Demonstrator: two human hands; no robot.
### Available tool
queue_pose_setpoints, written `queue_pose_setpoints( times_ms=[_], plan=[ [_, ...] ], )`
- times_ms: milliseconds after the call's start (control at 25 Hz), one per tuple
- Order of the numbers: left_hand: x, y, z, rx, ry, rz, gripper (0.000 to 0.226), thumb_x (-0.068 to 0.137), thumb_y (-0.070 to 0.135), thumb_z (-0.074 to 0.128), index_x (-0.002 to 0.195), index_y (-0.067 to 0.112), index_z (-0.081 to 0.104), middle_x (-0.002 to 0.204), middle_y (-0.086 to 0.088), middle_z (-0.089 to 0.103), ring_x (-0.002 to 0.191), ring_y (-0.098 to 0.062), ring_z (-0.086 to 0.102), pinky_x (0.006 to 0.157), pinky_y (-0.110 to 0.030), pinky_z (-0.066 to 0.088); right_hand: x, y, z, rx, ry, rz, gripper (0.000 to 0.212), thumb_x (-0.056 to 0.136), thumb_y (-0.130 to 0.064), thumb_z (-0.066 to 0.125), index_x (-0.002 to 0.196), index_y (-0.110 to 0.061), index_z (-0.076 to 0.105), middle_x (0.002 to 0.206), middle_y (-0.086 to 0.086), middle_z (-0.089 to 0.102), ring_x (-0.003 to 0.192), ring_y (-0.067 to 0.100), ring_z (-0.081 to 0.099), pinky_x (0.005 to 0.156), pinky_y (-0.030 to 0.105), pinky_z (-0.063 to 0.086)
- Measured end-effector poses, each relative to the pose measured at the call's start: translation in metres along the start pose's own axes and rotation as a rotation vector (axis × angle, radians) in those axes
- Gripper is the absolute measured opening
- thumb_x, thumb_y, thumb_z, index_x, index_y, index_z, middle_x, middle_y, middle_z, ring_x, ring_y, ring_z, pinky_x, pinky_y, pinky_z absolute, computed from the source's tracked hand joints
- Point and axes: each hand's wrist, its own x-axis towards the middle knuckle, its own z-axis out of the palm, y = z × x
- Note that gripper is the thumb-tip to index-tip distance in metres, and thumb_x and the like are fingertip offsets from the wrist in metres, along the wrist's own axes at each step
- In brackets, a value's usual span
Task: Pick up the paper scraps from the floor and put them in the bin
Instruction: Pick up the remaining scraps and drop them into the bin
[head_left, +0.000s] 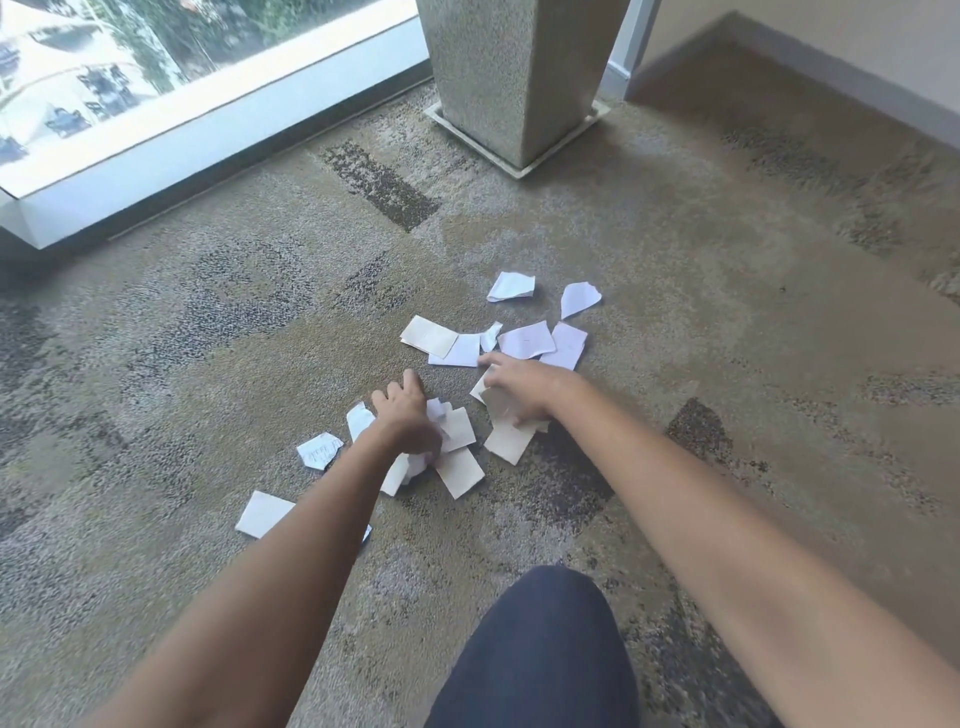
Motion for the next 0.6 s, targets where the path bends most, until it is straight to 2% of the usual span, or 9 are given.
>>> queue_pose_setpoints(
  times_ms=[120,240,320,400,520,600],
  plan=[
    [0.001,0.001,-0.001,0.054,-0.062,0.013,0.085,0.065,0.023,0.084,0.136,0.013,0.038,0.134,-0.014,0.043,0.126,-0.031,0.037,0.102,-0.037,0.035,0.005,-0.005,0.006,-0.082,0.038,0.061,0.058,0.072,-0.011,0.083,0.123,-0.013,0.055,0.138,0.003,0.034,0.112,0.031,0.059,0.089,0.042,0.051],
    [0.0,-0.003,0.002,0.055,-0.057,0.082,0.072,0.069,0.026,0.083,0.133,0.019,0.052,0.127,-0.012,0.048,0.121,-0.028,0.041,0.1,-0.035,0.036,-0.002,-0.001,0.013,-0.005,0.093,0.134,0.065,0.074,-0.013,0.082,0.125,-0.013,0.042,0.129,0.008,0.044,0.112,0.032,0.058,0.087,0.044,0.049],
    [-0.006,-0.009,0.004,-0.029,-0.023,0.145,0.051,0.077,0.023,0.078,0.124,0.015,0.06,0.116,-0.011,0.055,0.11,-0.027,0.051,0.089,-0.034,0.041,-0.008,0.003,0.018,0.057,0.105,0.205,0.067,0.076,-0.018,0.082,0.127,-0.011,0.04,0.131,0.011,0.045,0.115,0.033,0.056,0.092,0.045,0.048],
    [-0.016,-0.019,0.004,-0.156,0.015,0.175,0.032,0.084,0.018,0.071,0.114,0.01,0.061,0.106,-0.011,0.061,0.091,-0.025,0.057,0.07,-0.03,0.044,-0.013,0.006,0.024,0.059,0.086,0.263,0.065,0.077,-0.027,0.081,0.129,-0.008,0.045,0.132,0.013,0.042,0.118,0.032,0.054,0.096,0.044,0.047],
    [-0.028,-0.041,0.006,-0.39,0.098,0.142,0.039,0.077,0.012,0.077,0.114,0.012,0.063,0.103,-0.01,0.067,0.076,-0.019,0.061,0.054,-0.025,0.046,-0.024,0.007,0.031,0.133,0.145,0.281,0.051,0.077,-0.03,0.08,0.116,-0.009,0.055,0.125,0.011,0.043,0.111,0.029,0.055,0.094,0.042,0.048],
    [-0.037,-0.052,0.006,-0.62,0.101,0.065,0.037,0.077,0.012,0.078,0.112,0.013,0.065,0.097,-0.009,0.071,0.075,-0.02,0.07,0.053,-0.03,0.056,-0.032,0.003,0.031,0.193,0.193,0.275,0.035,0.078,-0.026,0.08,0.1,-0.013,0.055,0.118,0.011,0.052,0.106,0.029,0.057,0.088,0.039,0.048]
  ],
)
